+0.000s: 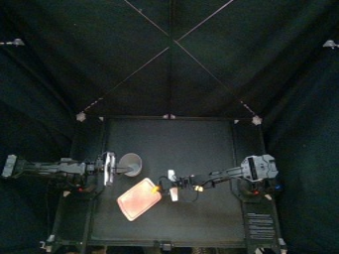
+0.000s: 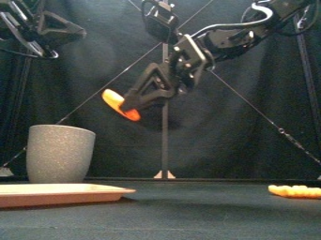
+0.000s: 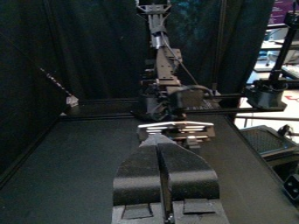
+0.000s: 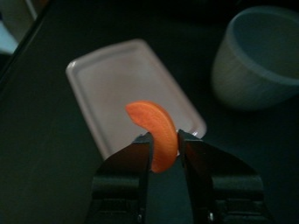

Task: Pick the tangerine then place it in the grey bowl
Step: Place tangerine in the grey bowl

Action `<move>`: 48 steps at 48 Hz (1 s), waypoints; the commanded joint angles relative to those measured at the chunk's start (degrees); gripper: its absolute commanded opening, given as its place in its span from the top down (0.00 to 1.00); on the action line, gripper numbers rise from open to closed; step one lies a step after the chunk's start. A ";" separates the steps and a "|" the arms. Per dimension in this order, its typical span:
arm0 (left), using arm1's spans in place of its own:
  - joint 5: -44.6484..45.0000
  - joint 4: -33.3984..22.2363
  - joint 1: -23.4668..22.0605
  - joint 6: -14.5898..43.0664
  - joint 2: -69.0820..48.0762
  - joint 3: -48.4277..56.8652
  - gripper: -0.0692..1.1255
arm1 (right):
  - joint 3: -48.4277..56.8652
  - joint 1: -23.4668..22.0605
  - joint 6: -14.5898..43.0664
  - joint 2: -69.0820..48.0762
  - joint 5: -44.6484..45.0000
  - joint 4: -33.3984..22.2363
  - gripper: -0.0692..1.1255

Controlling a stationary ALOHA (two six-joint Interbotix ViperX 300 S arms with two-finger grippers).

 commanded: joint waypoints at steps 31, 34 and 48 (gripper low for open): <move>-0.62 0.62 0.09 0.09 0.00 -1.32 0.90 | -15.82 -10.28 0.18 10.37 -16.52 2.64 0.50; -0.62 0.53 0.09 0.09 0.00 -1.32 0.90 | -17.14 -10.72 0.18 11.16 -16.52 2.99 0.49; -0.62 0.62 0.09 0.09 0.00 -1.05 0.90 | -19.60 -11.07 0.26 12.30 -16.87 3.16 0.41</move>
